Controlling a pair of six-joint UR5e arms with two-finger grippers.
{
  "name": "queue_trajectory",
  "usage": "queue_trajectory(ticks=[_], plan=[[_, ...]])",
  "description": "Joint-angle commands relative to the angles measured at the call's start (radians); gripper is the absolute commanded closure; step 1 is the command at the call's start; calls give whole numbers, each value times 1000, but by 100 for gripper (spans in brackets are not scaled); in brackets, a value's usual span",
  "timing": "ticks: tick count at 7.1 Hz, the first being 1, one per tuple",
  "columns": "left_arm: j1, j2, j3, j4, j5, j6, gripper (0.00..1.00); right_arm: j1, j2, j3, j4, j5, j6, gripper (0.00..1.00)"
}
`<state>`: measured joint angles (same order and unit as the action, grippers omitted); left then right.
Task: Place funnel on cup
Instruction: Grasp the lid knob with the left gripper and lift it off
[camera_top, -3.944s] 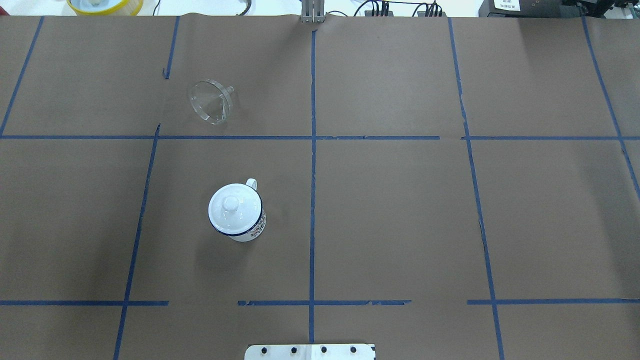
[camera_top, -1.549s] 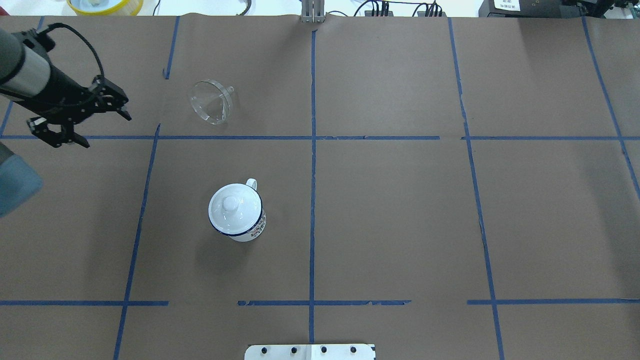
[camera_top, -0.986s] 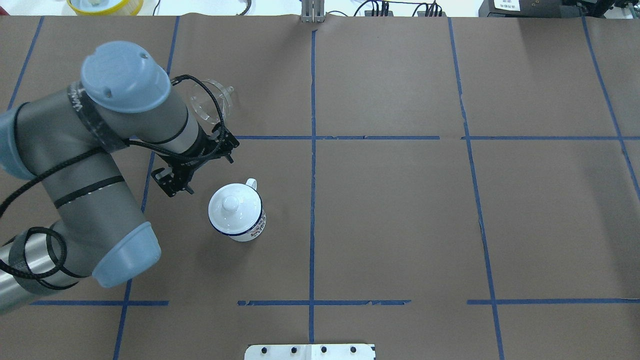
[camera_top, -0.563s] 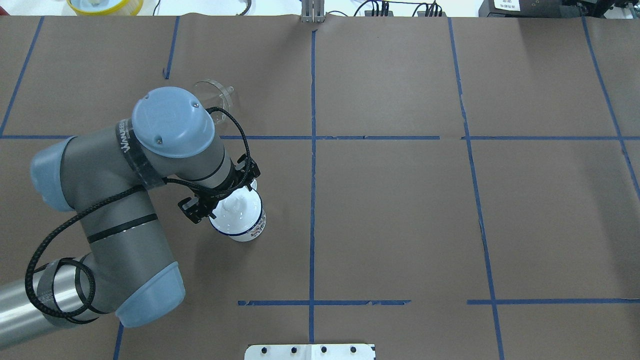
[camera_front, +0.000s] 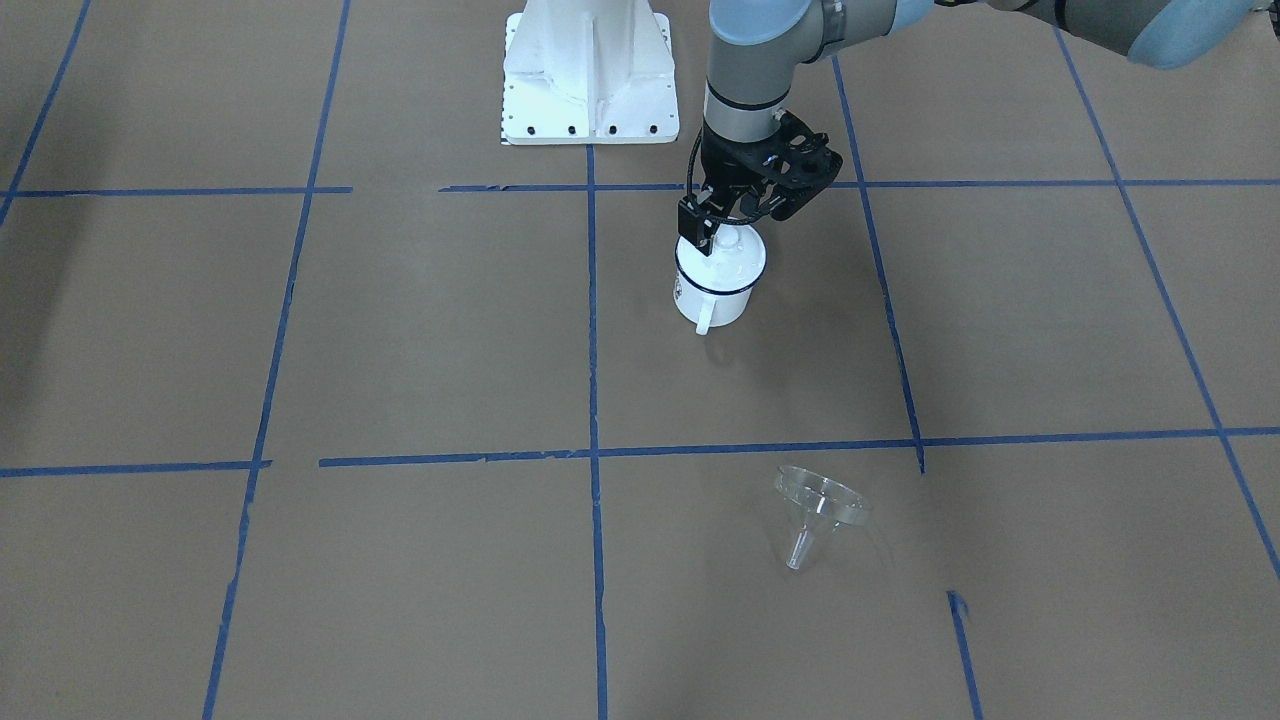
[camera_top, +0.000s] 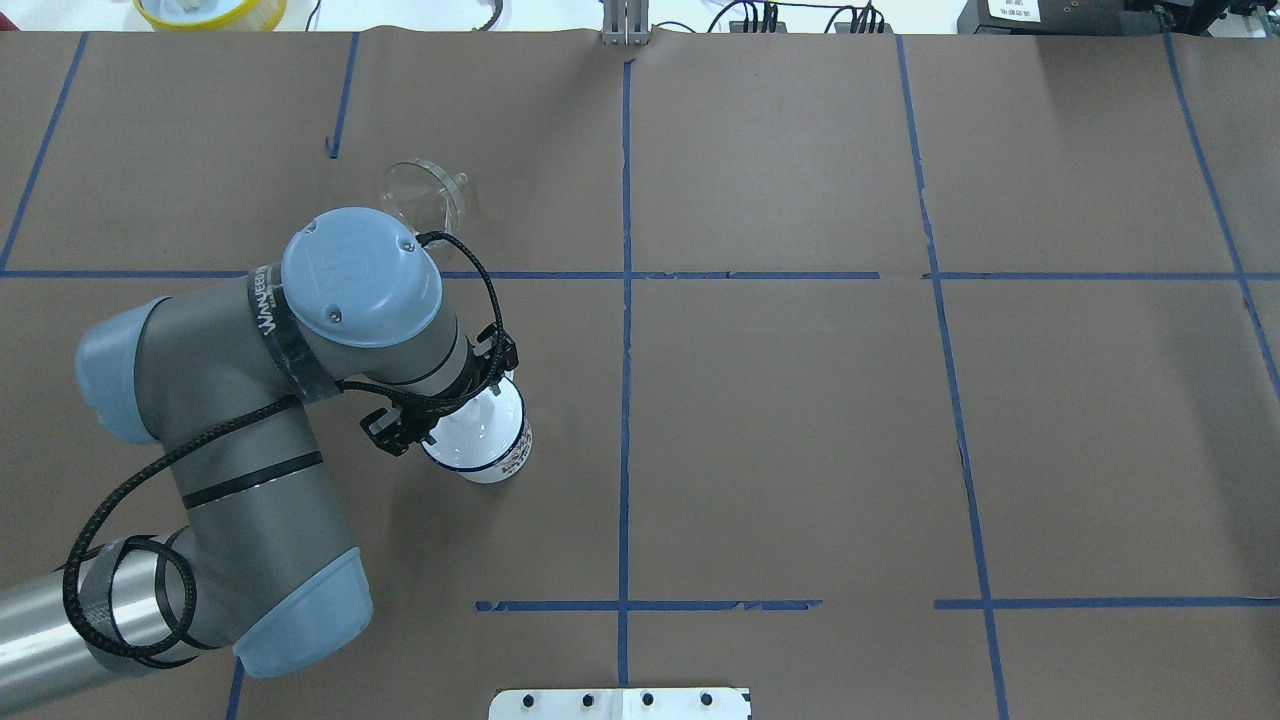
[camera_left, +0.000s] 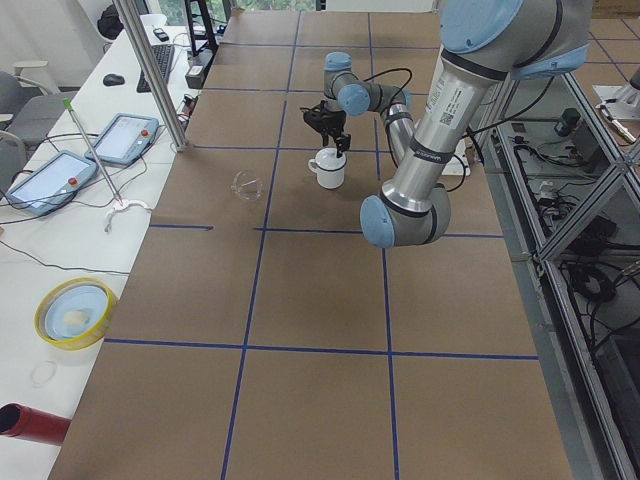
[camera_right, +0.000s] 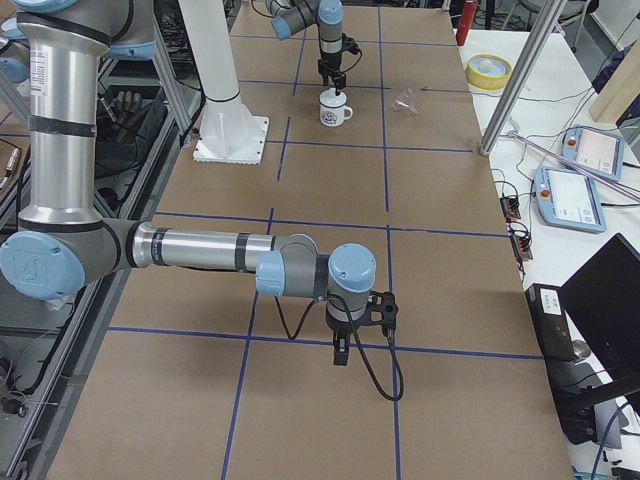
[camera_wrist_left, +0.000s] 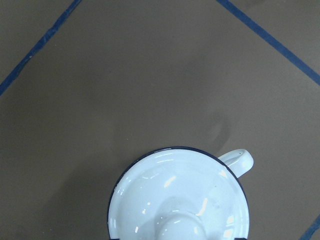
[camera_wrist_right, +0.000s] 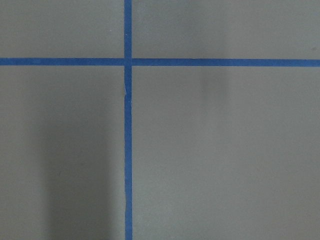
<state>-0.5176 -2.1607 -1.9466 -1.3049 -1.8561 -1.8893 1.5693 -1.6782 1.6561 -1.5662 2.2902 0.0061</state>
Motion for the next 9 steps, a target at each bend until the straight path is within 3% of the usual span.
queue_trajectory(ticks=[1, 2, 4, 9], plan=[[-1, 5, 6, -4, 15, 3, 22, 0, 0, -1, 0, 0, 0, 0], [-1, 4, -3, -4, 15, 3, 23, 0, 0, 1, 0, 0, 0, 0], [1, -1, -2, -4, 14, -5, 33, 0, 0, -1, 0, 0, 0, 0], [5, -1, 2, -7, 9, -7, 37, 0, 0, -1, 0, 0, 0, 0]])
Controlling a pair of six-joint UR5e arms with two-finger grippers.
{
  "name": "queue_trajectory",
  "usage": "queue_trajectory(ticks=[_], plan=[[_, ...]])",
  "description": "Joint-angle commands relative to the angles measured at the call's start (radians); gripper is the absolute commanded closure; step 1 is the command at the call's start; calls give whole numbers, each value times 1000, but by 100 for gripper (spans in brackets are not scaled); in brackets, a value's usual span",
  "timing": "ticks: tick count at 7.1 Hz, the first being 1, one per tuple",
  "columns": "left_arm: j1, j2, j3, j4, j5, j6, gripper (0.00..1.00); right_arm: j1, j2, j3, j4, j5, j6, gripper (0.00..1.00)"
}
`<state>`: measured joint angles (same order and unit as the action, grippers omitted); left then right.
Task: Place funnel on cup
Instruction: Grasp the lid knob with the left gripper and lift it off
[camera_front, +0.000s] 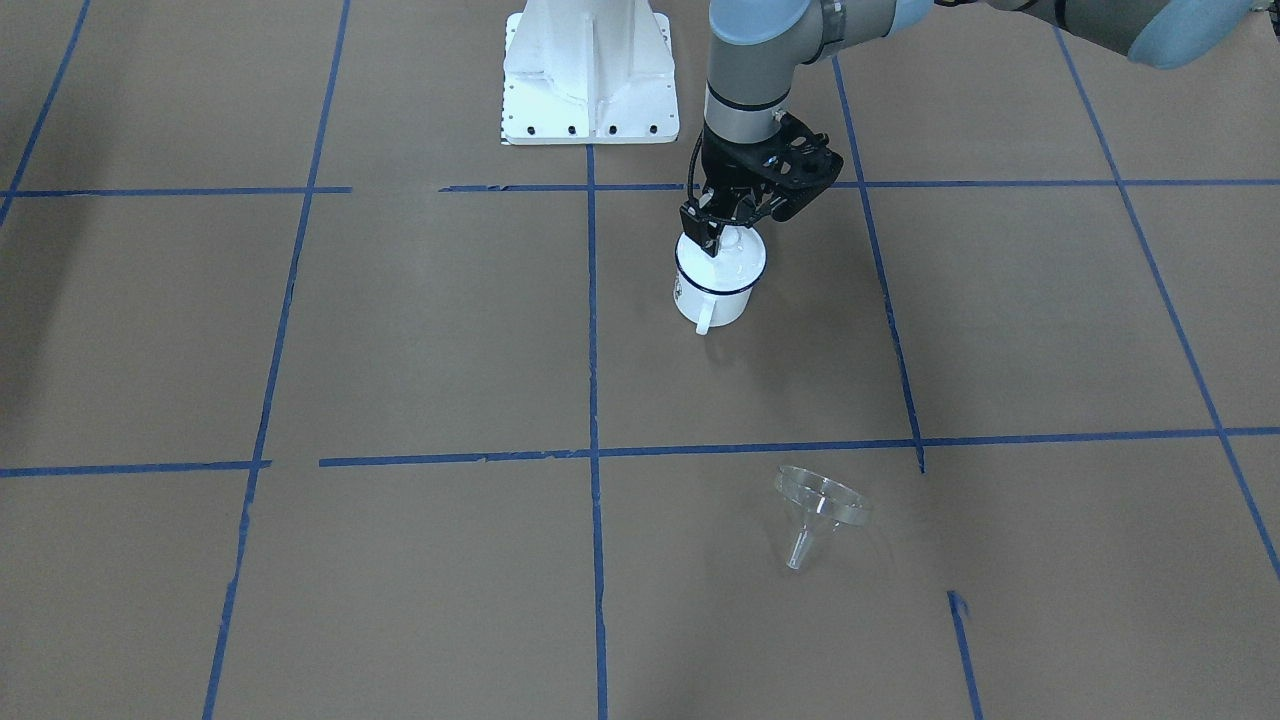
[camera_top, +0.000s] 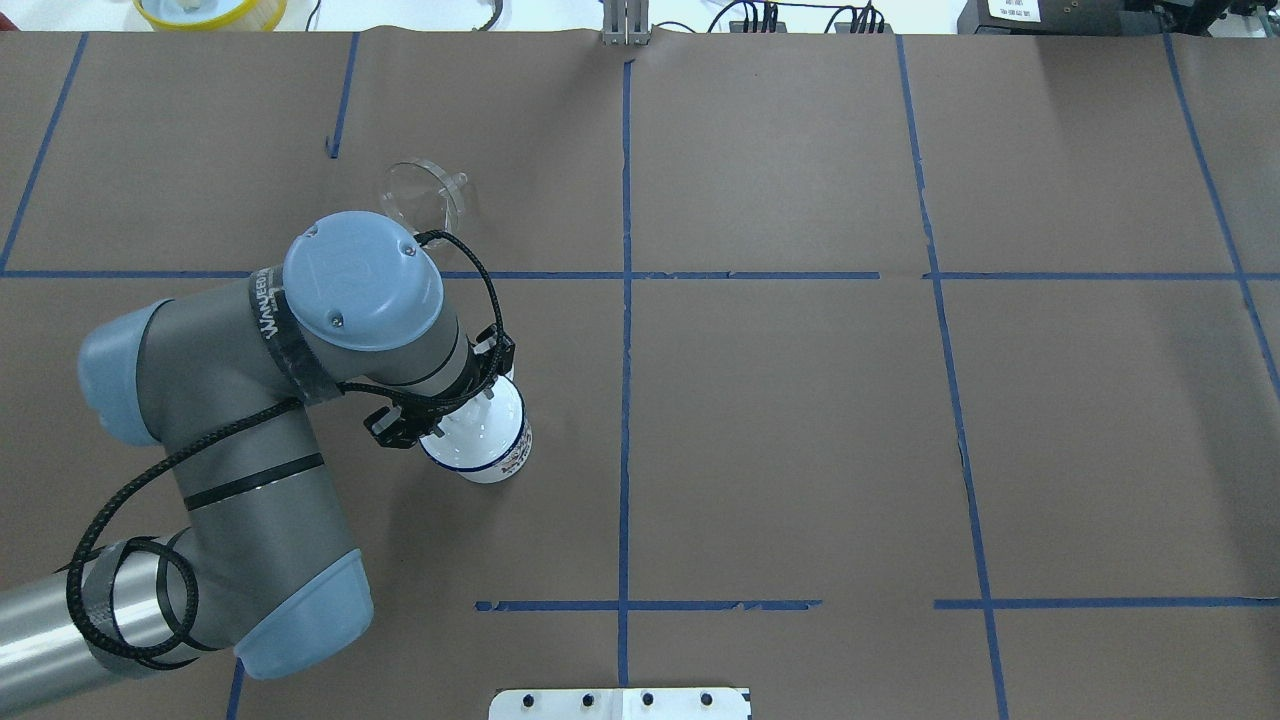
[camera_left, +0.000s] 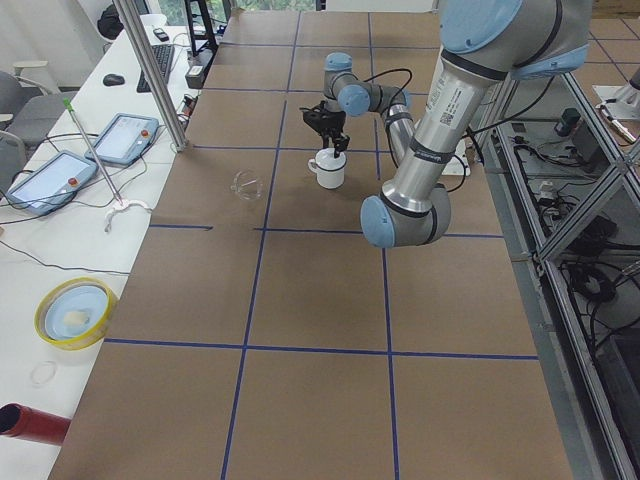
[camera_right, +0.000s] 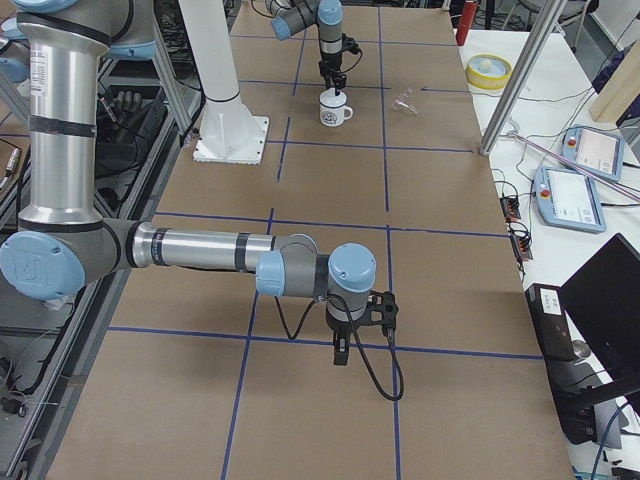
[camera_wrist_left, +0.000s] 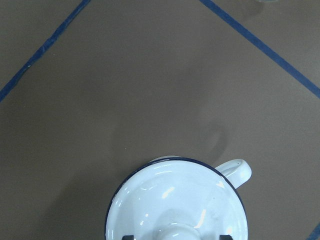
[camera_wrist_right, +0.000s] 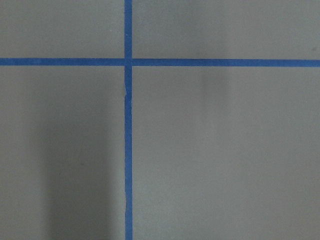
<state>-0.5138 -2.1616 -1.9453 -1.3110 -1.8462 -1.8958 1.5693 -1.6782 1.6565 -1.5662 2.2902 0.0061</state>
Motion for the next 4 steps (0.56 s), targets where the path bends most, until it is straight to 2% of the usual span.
queue_trajectory(ticks=[1, 2, 3, 4], plan=[[1, 0, 0, -1, -1, 0, 43, 0, 0, 0, 0, 0, 0, 0], [1, -1, -1, -1, -1, 0, 73, 0, 0, -1, 0, 0, 0, 0], [1, -3, -3, -1, -4, -2, 100, 0, 0, 0, 0, 0, 0, 0], [-2, -10, -10, -1, -2, -2, 100, 0, 0, 0, 0, 0, 0, 0]])
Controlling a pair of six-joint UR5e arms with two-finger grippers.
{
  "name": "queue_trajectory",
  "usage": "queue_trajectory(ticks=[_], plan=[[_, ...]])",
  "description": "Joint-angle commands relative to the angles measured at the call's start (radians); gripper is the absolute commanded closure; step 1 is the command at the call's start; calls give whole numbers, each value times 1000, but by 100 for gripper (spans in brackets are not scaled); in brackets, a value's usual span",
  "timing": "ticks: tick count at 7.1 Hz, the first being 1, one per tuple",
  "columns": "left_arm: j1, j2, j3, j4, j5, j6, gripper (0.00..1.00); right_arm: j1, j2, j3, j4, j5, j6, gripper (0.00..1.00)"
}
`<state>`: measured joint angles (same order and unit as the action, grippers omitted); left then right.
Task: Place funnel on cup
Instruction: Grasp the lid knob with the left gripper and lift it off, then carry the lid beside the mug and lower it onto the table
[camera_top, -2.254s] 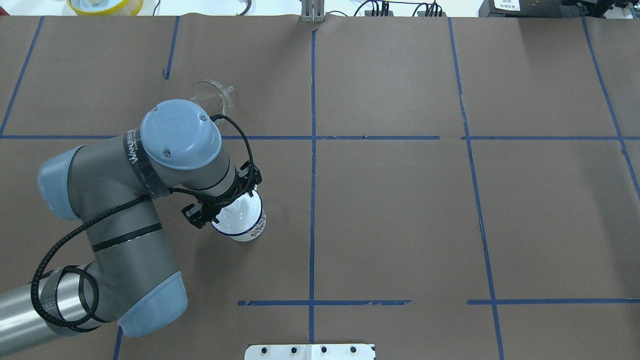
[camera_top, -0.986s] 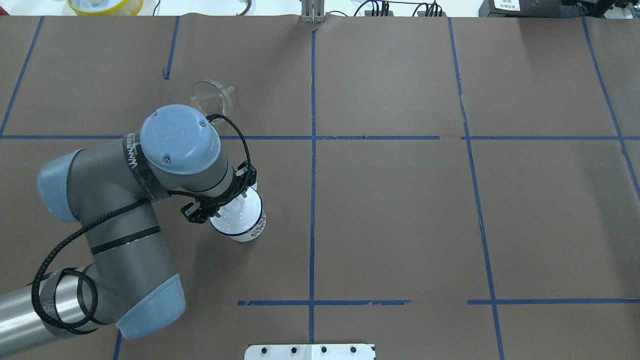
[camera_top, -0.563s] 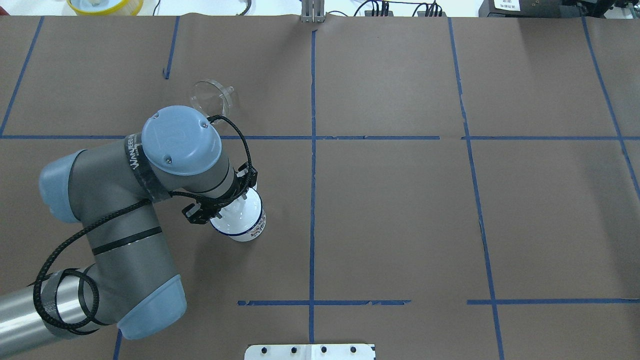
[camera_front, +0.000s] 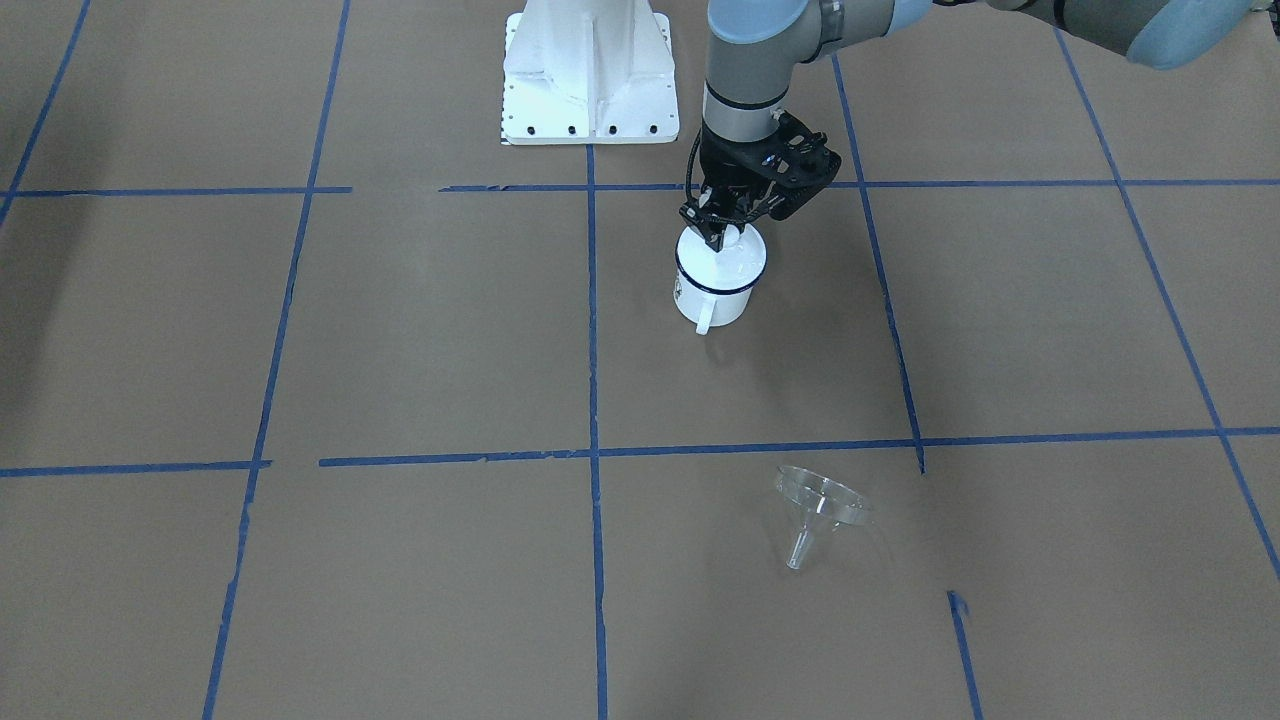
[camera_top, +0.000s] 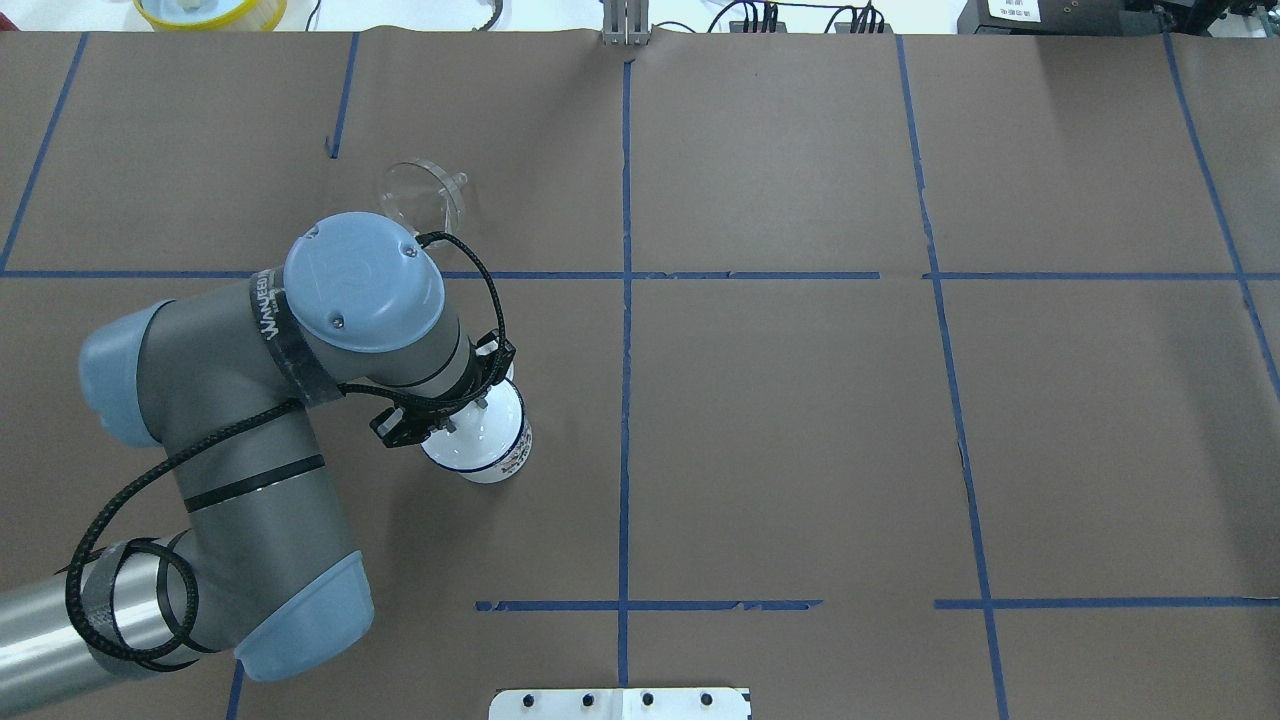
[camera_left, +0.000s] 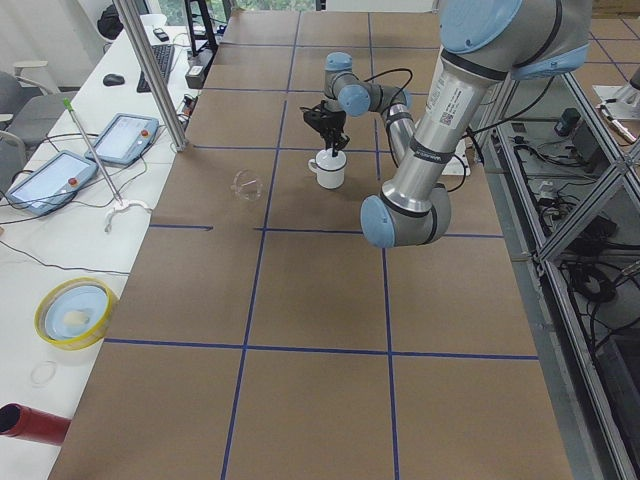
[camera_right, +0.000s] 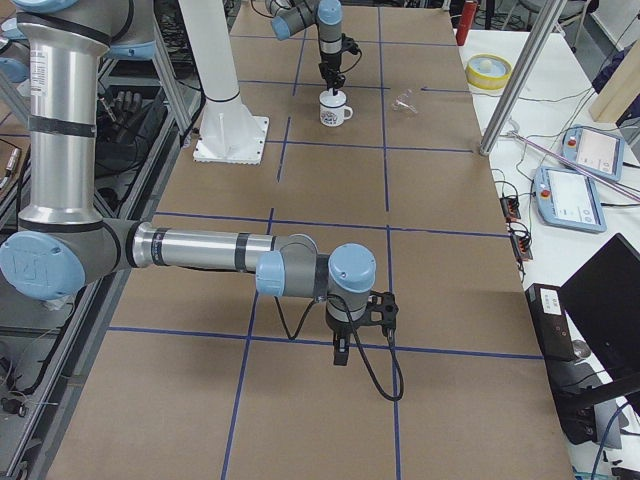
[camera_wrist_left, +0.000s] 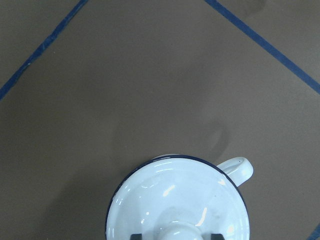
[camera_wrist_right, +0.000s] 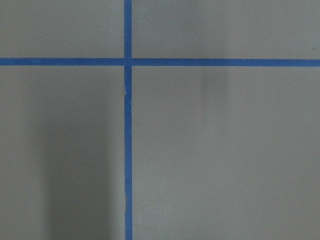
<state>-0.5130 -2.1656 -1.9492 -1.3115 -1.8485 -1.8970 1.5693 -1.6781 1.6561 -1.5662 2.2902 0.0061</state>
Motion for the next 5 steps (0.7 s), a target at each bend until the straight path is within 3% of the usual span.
queue_trajectory(ticks=[1, 3, 5], plan=[[-45, -10, -55, 12, 2, 1, 100, 0, 0, 1, 0, 0, 0, 0], [-149, 9, -187, 98, 0, 35, 100, 0, 0, -1, 0, 0, 0, 0], [-145, 183, -220, 11, -3, 95, 100, 0, 0, -1, 0, 0, 0, 0]])
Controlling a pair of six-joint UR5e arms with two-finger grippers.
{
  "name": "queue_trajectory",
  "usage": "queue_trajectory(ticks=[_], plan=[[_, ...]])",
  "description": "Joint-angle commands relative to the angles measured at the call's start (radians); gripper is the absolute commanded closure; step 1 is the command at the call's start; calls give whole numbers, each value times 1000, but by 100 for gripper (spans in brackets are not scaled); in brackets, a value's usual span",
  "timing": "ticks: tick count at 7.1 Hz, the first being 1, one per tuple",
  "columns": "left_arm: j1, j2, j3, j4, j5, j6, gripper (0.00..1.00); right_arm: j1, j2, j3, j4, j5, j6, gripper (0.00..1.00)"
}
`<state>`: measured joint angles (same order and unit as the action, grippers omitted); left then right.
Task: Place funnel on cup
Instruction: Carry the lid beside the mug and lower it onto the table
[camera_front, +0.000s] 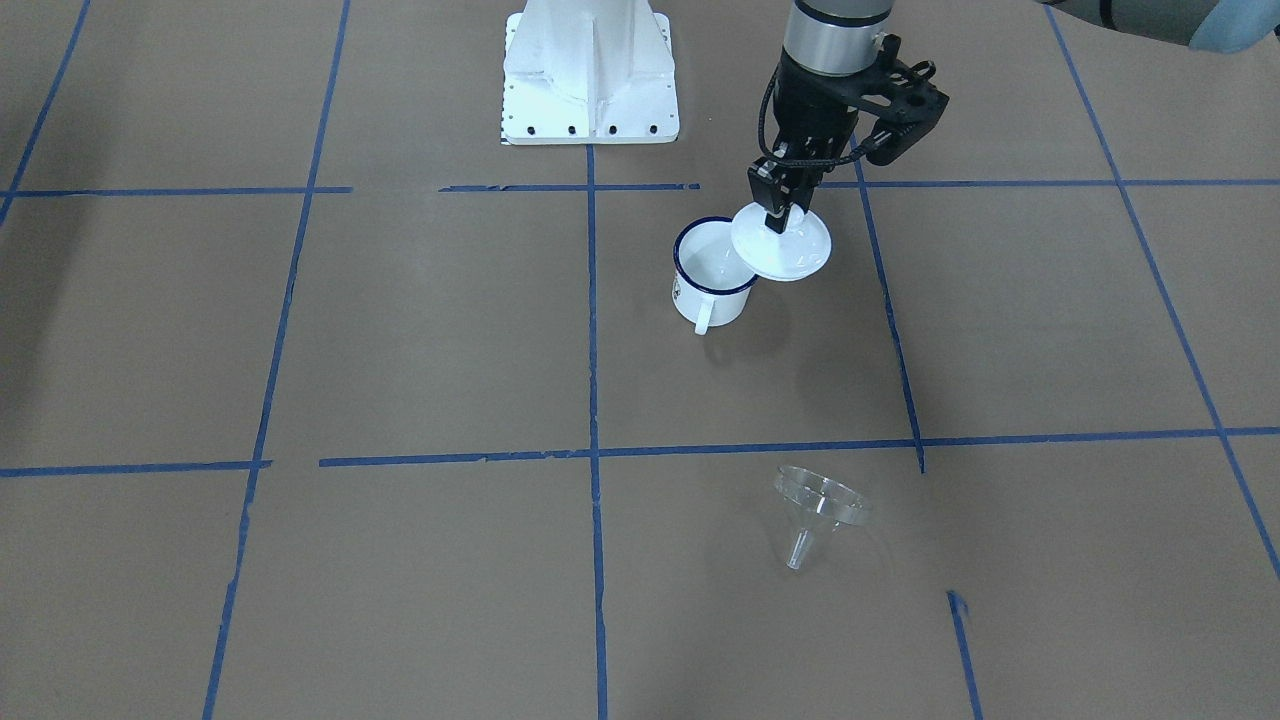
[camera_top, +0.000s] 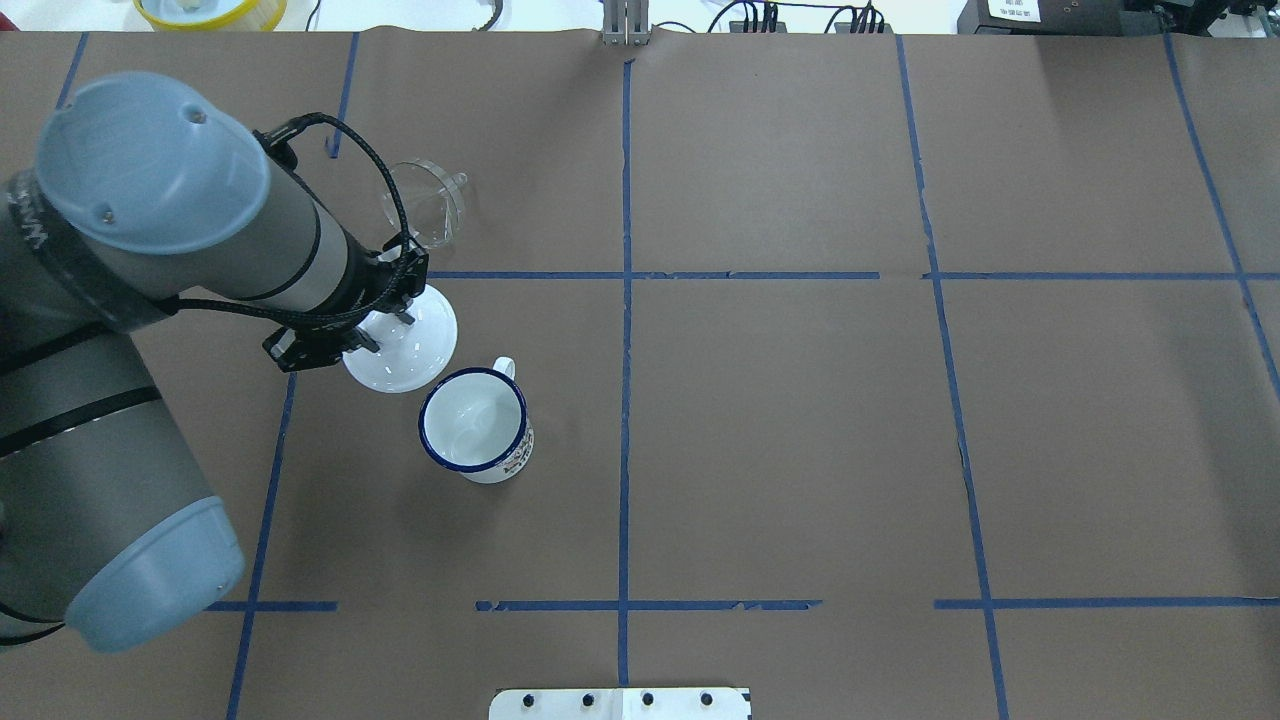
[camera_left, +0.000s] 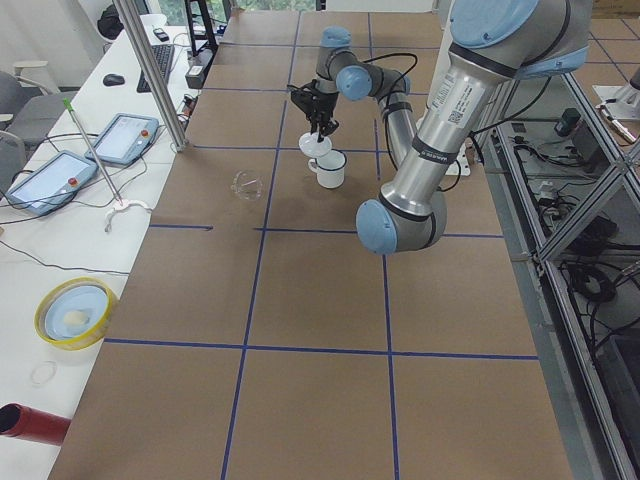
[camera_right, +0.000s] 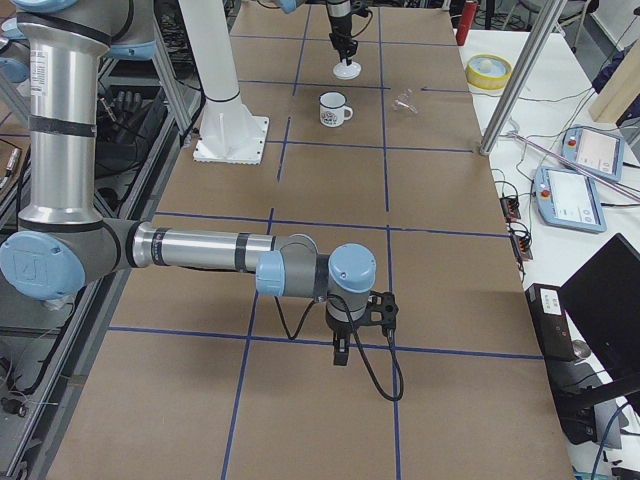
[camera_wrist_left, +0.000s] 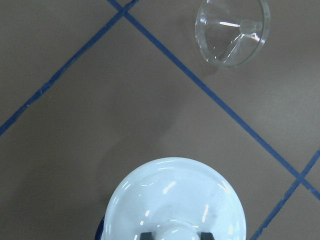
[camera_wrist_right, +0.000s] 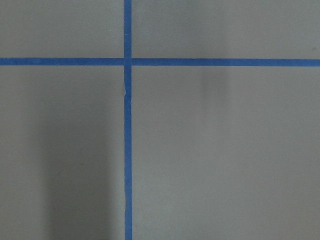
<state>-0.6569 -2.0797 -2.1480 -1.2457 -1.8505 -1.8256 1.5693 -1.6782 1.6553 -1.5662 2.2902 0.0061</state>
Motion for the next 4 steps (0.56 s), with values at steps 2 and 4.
queue_trajectory(ticks=[2, 4], plan=[[10, 295, 5, -293, -2, 20, 100, 0, 0, 1, 0, 0, 0, 0], [86, 332, 107, -406, -6, 0, 100, 0, 0, 0, 0, 0, 0, 0]])
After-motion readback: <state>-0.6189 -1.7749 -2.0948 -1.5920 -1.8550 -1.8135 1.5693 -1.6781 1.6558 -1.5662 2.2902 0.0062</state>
